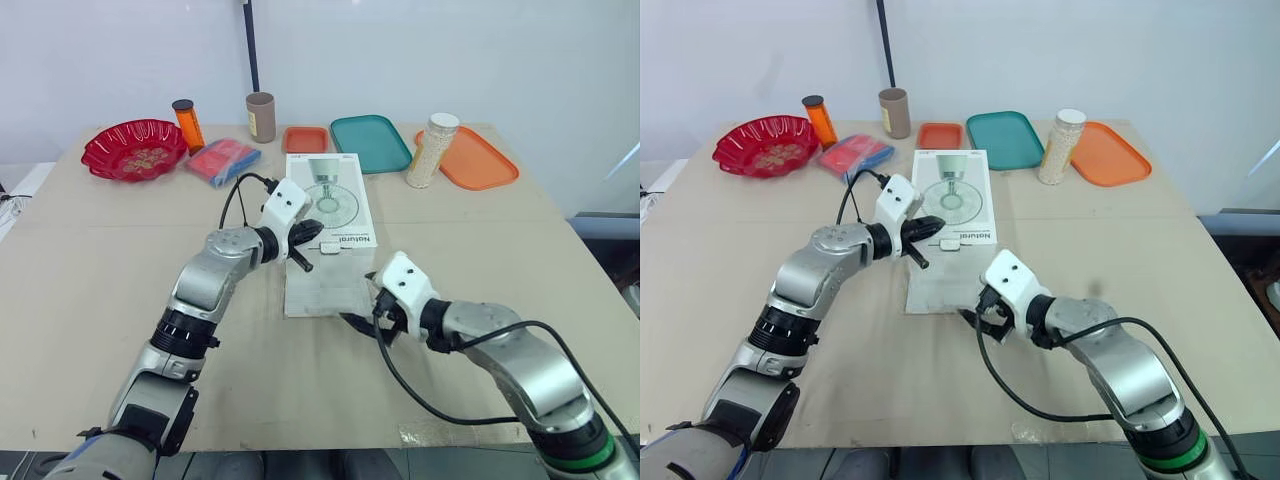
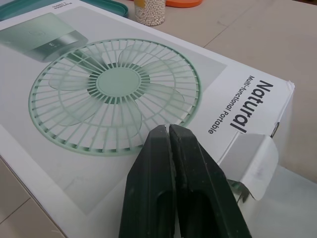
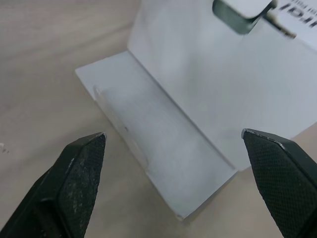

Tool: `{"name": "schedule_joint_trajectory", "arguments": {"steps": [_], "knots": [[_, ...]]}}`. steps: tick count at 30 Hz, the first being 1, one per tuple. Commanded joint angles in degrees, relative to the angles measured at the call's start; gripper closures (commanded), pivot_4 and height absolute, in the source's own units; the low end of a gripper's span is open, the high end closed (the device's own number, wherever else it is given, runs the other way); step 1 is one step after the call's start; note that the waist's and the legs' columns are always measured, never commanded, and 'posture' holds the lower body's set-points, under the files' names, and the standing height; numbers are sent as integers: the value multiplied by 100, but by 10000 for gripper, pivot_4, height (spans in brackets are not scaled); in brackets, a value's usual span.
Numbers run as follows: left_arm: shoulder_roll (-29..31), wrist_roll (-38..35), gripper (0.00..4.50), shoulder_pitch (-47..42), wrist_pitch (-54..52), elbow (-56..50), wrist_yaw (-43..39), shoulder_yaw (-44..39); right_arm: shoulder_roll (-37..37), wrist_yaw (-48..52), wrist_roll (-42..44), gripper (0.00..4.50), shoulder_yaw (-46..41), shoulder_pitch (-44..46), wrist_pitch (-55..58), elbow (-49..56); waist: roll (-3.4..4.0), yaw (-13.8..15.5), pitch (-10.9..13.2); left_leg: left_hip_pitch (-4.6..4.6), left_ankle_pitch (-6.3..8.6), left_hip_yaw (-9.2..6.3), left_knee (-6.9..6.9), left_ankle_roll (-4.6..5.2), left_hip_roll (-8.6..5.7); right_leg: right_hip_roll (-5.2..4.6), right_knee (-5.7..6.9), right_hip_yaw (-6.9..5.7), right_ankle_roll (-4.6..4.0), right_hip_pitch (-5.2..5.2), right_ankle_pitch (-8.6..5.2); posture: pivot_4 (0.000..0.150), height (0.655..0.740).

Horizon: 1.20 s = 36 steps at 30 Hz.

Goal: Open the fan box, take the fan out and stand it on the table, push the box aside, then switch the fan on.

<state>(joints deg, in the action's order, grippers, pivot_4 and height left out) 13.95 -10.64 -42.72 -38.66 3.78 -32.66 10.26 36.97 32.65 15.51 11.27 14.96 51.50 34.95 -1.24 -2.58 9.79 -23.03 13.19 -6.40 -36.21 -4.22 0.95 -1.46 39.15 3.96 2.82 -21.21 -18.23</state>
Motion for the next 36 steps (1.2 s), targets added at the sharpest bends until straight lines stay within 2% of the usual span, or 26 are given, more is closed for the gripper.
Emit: {"name": "schedule_joint_trajectory", "arguments": {"steps": [1,7,12,16,26,36], "knots": [[-38,-61,43577,20,-22,-217,46,-100,110,95,76,0,21,-102,105,199,0,1,0,0,0,0,0,0,0,0,0,0,0,0,0,1500,7400],[-1,-94,43577,53,-66,-296,67,-95,146,101,104,0,-28,-200,183,273,0,0,0,0,0,0,0,0,0,0,0,0,1,0,0,1500,7400],[68,-120,43577,69,-95,-325,69,-109,-156,-230,437,0,-822,-88,793,408,-1,2,0,-1,0,0,-2,0,0,0,0,0,1,0,0,1500,7400],[64,-126,43577,52,-94,-308,73,-94,-369,-516,484,0,-1098,-24,1057,368,0,3,0,-1,0,-1,-1,0,0,0,0,-1,1,1,0,1500,7400],[48,-126,43577,18,-111,-280,75,-63,-1077,-678,670,0,-1148,566,853,-697,0,-3,0,-1,0,0,-1,0,-1,-1,0,0,0,0,0,1500,7400],[12,-127,43577,44,-116,-293,130,-75,-1145,-631,1277,0,-1572,532,1303,-519,1,-3,0,-1,0,0,-1,0,0,-1,1,0,0,0,0,1500,7400]]}}
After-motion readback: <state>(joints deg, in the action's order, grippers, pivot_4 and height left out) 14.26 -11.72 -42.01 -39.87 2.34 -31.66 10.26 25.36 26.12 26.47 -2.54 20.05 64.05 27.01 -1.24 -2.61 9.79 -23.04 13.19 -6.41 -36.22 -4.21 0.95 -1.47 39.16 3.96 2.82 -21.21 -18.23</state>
